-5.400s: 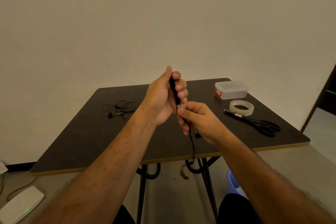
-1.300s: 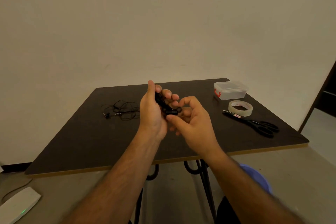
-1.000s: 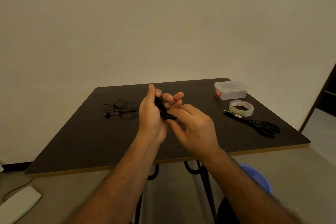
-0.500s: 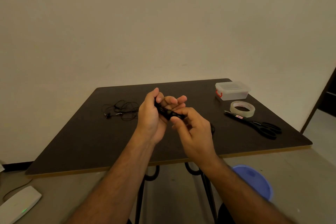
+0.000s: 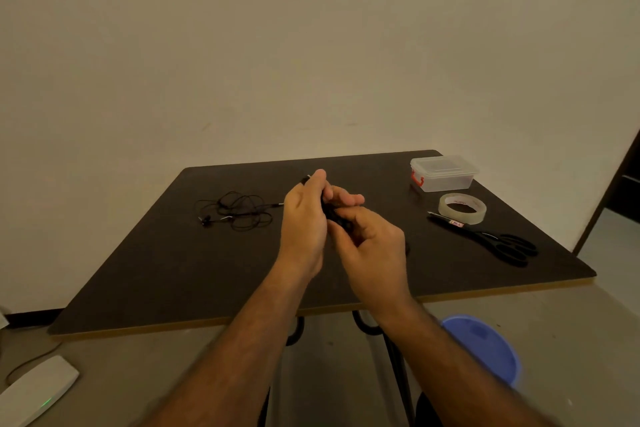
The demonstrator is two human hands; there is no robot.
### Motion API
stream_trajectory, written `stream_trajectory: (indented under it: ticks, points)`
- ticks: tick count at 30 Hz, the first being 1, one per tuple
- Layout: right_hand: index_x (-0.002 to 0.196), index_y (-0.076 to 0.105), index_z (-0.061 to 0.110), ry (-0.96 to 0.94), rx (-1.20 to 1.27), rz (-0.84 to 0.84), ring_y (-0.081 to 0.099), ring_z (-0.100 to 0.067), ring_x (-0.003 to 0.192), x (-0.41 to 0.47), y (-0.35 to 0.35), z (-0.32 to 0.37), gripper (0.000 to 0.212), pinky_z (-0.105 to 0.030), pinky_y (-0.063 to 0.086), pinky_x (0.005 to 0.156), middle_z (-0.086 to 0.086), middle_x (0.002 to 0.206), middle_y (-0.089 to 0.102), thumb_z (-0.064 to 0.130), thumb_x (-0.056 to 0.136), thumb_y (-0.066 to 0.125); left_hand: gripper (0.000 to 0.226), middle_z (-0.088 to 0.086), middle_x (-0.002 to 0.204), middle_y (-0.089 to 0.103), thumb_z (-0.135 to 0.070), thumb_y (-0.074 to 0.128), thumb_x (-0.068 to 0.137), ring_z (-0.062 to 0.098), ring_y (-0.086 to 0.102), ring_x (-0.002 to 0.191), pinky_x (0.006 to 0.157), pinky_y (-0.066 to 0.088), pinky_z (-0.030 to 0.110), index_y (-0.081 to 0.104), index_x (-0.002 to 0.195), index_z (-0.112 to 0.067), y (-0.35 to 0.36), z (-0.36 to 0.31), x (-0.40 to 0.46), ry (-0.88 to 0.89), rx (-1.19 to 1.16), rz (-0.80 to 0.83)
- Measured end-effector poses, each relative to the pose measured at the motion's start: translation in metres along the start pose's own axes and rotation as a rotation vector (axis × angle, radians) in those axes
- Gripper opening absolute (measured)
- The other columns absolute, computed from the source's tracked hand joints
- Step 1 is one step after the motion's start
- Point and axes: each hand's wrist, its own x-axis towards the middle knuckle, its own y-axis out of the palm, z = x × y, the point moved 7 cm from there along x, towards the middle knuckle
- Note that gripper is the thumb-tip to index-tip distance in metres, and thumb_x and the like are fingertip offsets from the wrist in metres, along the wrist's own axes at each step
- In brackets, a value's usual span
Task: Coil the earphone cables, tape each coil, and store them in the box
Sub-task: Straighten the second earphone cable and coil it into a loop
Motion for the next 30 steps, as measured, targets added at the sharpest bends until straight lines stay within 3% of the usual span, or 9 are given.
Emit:
stream_trajectory:
  ticks: [3, 6, 10, 13, 17, 21, 25, 30]
  points:
    - [0.116, 0.068, 0.015, -0.069, -0.036, 0.047, 0.064, -0.004, 0.088, -0.005, 0.005, 0.007, 0.023, -0.015, 0.053, 0.077, 0.008, 0.097, 0.068, 0.012, 0.094, 0.062, 0.038, -0.001, 0.057, 0.046, -0.025, 0.041, 0.105, 0.015, 0.054, 0.057, 0.061, 0.051, 0.030, 0.046, 0.068, -0.014, -0.003, 0.004, 0.004, -0.015, -0.078, -0.108]
    - [0.121, 0.066, 0.015, -0.086, -0.073, 0.021, 0.063, -0.001, 0.088, -0.010, 0.006, 0.010, 0.029, -0.010, 0.050, 0.079, 0.012, 0.098, 0.066, 0.009, 0.094, 0.062, 0.037, -0.003, 0.055, 0.041, -0.030, 0.041, 0.105, 0.011, 0.044, 0.049, 0.053, 0.044, 0.028, 0.046, 0.071, -0.015, -0.004, 0.007, 0.008, -0.071, -0.180, -0.155]
    - [0.118, 0.065, 0.016, 0.001, 0.030, -0.004, 0.066, 0.003, 0.096, -0.012, 0.003, -0.001, 0.030, -0.013, 0.053, 0.082, 0.016, 0.103, 0.067, 0.013, 0.089, 0.069, 0.035, -0.004, 0.056, 0.041, -0.035, 0.042, 0.105, 0.009, 0.042, 0.049, 0.050, 0.041, 0.025, 0.048, 0.077, -0.014, -0.008, 0.007, 0.011, -0.076, -0.243, -0.184]
    - [0.114, 0.068, 0.015, -0.069, 0.023, 0.061, 0.067, 0.000, 0.091, -0.012, 0.005, 0.002, 0.024, -0.019, 0.056, 0.078, 0.008, 0.101, 0.071, 0.018, 0.090, 0.065, 0.035, -0.004, 0.057, 0.041, -0.037, 0.041, 0.104, 0.010, 0.042, 0.049, 0.049, 0.041, 0.024, 0.049, 0.079, -0.014, -0.010, 0.006, 0.015, -0.077, -0.290, -0.173]
    - [0.111, 0.071, 0.012, -0.112, 0.027, 0.105, 0.069, -0.004, 0.087, -0.003, 0.000, 0.002, 0.027, -0.028, 0.059, 0.071, 0.003, 0.100, 0.073, 0.023, 0.091, 0.057, 0.035, -0.003, 0.060, 0.042, -0.039, 0.040, 0.104, 0.010, 0.042, 0.052, 0.053, 0.040, 0.025, 0.049, 0.081, -0.014, -0.006, 0.010, 0.014, -0.119, -0.307, -0.063]
    - [0.113, 0.071, 0.012, -0.165, 0.012, 0.146, 0.070, -0.007, 0.088, 0.004, -0.003, 0.002, 0.027, -0.030, 0.059, 0.076, 0.001, 0.101, 0.074, 0.022, 0.091, 0.060, 0.032, -0.002, 0.062, 0.045, -0.034, 0.040, 0.104, 0.012, 0.049, 0.057, 0.059, 0.048, 0.027, 0.048, 0.082, -0.013, -0.005, 0.005, 0.014, -0.078, -0.237, -0.008]
    - [0.102, 0.073, 0.012, -0.183, -0.021, 0.025, 0.068, -0.006, 0.080, 0.003, -0.008, 0.006, 0.019, -0.025, 0.057, 0.072, 0.002, 0.090, 0.073, 0.020, 0.089, 0.063, 0.032, -0.002, 0.063, 0.046, -0.034, 0.040, 0.103, 0.012, 0.050, 0.060, 0.064, 0.050, 0.029, 0.047, 0.080, -0.014, 0.004, 0.006, 0.010, -0.065, -0.173, 0.077]
    - [0.099, 0.068, 0.024, 0.008, 0.150, -0.125, 0.069, -0.005, 0.083, 0.000, -0.013, -0.001, 0.014, -0.020, 0.057, 0.074, 0.013, 0.089, 0.070, 0.015, 0.089, 0.064, 0.031, -0.003, 0.067, 0.053, -0.041, 0.046, 0.095, 0.014, 0.055, 0.068, 0.080, 0.049, 0.040, 0.054, 0.078, -0.017, 0.013, 0.001, 0.009, 0.031, -0.099, 0.122]
